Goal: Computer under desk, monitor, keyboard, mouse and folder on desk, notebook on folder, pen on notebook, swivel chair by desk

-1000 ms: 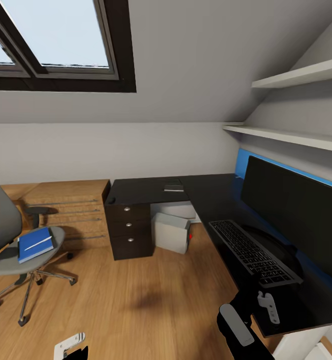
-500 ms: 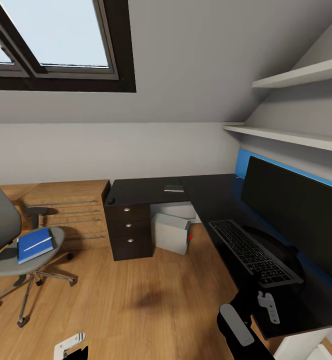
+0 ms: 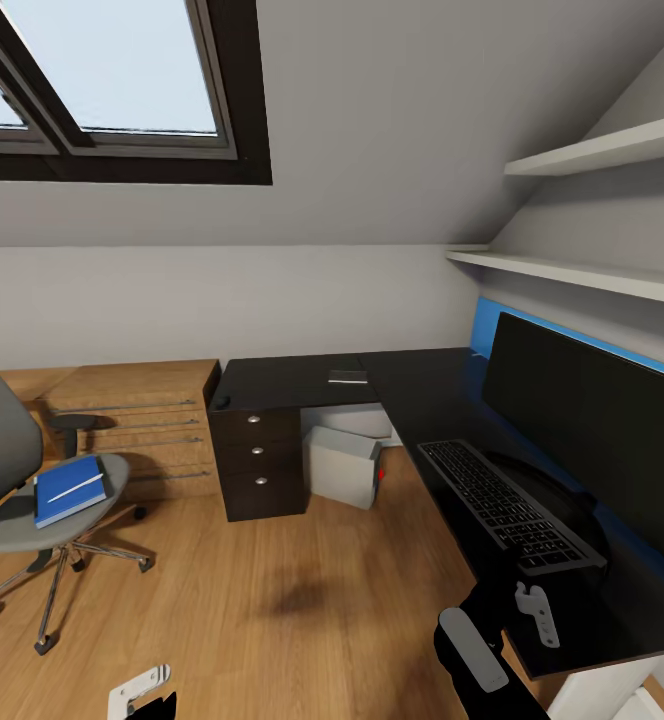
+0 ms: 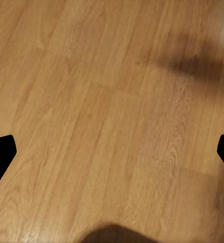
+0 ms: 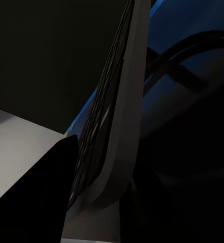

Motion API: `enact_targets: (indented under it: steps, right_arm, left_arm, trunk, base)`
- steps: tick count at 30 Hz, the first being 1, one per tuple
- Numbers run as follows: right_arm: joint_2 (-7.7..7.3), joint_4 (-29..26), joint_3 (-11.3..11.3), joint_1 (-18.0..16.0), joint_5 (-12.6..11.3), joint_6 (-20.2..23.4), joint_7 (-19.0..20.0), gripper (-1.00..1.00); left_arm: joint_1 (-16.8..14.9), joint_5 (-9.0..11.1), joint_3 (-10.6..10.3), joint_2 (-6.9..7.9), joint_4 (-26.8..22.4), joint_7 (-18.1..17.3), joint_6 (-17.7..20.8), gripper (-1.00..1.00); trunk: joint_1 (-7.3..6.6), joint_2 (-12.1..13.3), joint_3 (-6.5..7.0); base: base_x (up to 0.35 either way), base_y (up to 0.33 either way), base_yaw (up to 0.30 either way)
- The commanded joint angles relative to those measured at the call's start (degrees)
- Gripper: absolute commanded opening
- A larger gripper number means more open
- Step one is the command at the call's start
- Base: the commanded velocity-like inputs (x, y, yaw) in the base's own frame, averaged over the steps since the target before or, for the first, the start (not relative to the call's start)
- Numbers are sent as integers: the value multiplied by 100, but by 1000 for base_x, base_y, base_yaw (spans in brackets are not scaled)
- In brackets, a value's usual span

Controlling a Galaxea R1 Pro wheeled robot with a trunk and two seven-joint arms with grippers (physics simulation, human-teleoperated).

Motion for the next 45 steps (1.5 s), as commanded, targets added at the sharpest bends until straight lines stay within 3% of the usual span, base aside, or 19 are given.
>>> enact_targets:
  steps: [1, 5, 33, 45]
  right_arm:
    - [-3, -5, 17, -4, 23, -22, -51, -100]
    - [-8, -5, 17, -4, 23, -22, -51, -100]
    - [-72, -101, -82, -4, 23, -22, -25, -100]
    - [-66, -101, -80, -4, 23, -22, -25, -100]
  left_arm:
    - [-2, 42, 13, -5, -15, 5, 36, 100]
    - [-2, 53, 22, 0, -40, 19, 37, 100]
    - [-2, 65, 54, 1, -46, 55, 45, 100]
    - [-2, 49, 54, 11, -37, 17, 37, 100]
  trunk:
    - [0, -5, -7]
    - [0, -5, -7]
    - [615, -1128, -510]
    - [615, -1128, -510]
  base:
    - [0, 0, 0]
    - [0, 0, 0]
    - [0, 0, 0]
    - [0, 0, 0]
